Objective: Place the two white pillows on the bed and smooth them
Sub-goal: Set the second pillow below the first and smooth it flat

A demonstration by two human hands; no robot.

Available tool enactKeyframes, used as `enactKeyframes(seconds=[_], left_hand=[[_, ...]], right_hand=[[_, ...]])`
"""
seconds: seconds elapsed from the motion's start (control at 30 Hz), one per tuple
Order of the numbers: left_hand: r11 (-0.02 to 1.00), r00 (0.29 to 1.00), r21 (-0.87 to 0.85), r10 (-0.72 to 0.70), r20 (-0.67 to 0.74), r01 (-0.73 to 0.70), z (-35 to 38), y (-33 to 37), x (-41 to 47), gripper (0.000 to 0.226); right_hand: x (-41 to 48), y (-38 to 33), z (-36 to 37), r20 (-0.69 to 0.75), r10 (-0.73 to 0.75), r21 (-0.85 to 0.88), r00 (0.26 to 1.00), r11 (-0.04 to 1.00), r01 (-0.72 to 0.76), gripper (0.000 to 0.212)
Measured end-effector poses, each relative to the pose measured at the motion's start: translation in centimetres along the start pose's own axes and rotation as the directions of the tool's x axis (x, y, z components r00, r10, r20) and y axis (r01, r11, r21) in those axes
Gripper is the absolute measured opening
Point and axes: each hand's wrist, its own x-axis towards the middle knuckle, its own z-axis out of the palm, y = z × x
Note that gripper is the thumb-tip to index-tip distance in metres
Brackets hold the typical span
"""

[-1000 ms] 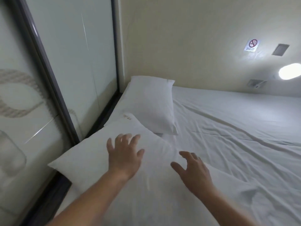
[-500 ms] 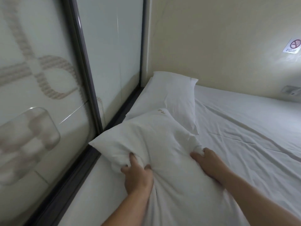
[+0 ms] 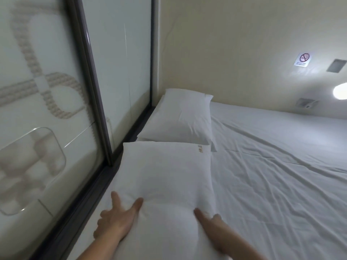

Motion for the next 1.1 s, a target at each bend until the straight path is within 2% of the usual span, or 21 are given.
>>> enactKeyframes(seconds=[0.07,0.13,0.23,0.37,0.47,0.53,0.7,0.8,0.97,1.1], left_hand=[[0.996,0.994,-0.037,0.072,-0.081,-0.075,0.0,0.8,-0.1,0.098],[0.969,0.959,-0.061,0.224,-0.174,-0.238,-0.8,2.5,-0.1,0.082],[0.905,0.878,-0.024,0.405,-0.256,-0.424,-1.7,5.2,0.7,0.067],[0.918,0.895,0.125,0.395,-0.206,-0.377,-1.1,4.4,2.8,0.053],[0.933,0.885,0.095,0.360,-0.296,-0.348,-0.9,2.2,4.1,0.045],[0.935,0.862,0.049,0.342,-0.374,-0.350,-0.9,1.4,4.5,0.040],[0.894,0.833,-0.039,0.398,-0.384,-0.446,-0.3,2.3,5.6,0.033],[0.862,0.801,-0.038,0.451,-0.394,-0.505,-0.3,3.3,7.2,0.028],[0.874,0.815,0.002,0.454,-0.360,-0.486,-0.1,2.1,8.3,0.031],[0.851,0.796,-0.016,0.484,-0.364,-0.525,-0.7,2.5,7.6,0.030]], right_hand=[[-0.5,0.1,1.3,-0.064,-0.042,0.077,0.997,0.996,0.047,0.070],[-0.8,-0.3,1.1,-0.162,-0.088,0.117,0.983,0.987,0.108,0.050],[-0.8,0.0,0.7,-0.239,-0.114,0.128,0.964,0.981,0.148,0.044],[0.1,0.5,1.4,-0.252,-0.155,0.095,0.955,0.978,0.184,0.046],[1.1,-0.9,1.0,-0.327,-0.288,0.080,0.900,0.941,0.330,0.030],[1.9,-1.6,1.1,-0.344,-0.323,0.063,0.882,0.929,0.365,0.030],[2.8,-1.5,1.6,-0.298,-0.164,0.140,0.940,0.967,0.213,0.039],[3.2,-0.9,1.8,-0.324,-0.160,0.115,0.933,0.972,0.206,0.040],[3.0,-1.0,2.5,-0.314,-0.181,0.116,0.932,0.967,0.226,0.037],[2.0,-0.5,2.6,-0.319,-0.165,0.134,0.933,0.967,0.217,0.038]])
